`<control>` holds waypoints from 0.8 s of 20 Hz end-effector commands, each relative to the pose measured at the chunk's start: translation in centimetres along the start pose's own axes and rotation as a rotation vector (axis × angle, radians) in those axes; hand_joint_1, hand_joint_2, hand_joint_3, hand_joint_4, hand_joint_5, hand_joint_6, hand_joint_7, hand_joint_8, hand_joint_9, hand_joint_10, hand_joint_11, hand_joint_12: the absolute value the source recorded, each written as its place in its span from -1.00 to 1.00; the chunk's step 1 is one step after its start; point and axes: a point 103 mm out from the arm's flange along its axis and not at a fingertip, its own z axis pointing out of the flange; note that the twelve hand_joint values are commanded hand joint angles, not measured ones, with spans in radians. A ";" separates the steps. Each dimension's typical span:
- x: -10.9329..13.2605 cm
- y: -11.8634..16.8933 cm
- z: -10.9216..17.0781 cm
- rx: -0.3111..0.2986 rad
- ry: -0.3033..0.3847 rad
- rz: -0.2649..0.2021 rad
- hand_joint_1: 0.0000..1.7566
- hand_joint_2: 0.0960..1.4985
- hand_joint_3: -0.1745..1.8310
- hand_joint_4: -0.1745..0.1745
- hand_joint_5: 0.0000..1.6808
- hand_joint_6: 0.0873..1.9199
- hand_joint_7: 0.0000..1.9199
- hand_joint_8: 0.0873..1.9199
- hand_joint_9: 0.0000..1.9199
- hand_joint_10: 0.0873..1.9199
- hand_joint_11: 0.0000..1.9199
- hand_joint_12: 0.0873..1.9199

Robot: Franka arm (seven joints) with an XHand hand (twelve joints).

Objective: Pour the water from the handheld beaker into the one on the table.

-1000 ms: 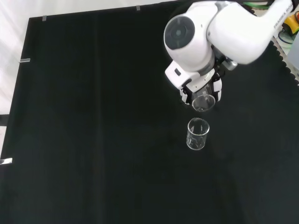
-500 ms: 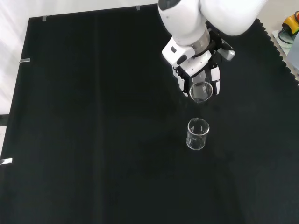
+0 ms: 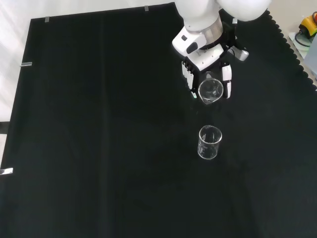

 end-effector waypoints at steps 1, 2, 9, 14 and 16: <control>-0.5 -0.3 -0.1 -0.070 0.083 0.000 0.51 -0.41 0.03 -1.00 0.60 -0.44 0.47 -0.48 0.73 -0.56 0.36 -0.37; -0.6 -0.3 0.0 -0.068 0.104 -0.001 0.51 -0.41 0.03 -1.00 0.60 -0.44 0.47 -0.48 0.73 -0.56 0.36 -0.37; -0.8 -0.5 0.1 -0.098 0.151 -0.020 0.51 -0.41 0.03 -1.00 0.59 -0.43 0.47 -0.47 0.73 -0.55 0.35 -0.37; -0.4 -0.4 0.2 -0.096 0.148 -0.025 0.51 -0.41 0.03 -1.00 0.59 -0.43 0.46 -0.47 0.73 -0.55 0.35 -0.37; -0.8 -0.5 0.2 -0.099 0.145 -0.025 0.51 -0.41 0.03 -1.00 0.59 -0.43 0.46 -0.47 0.73 -0.55 0.35 -0.37</control>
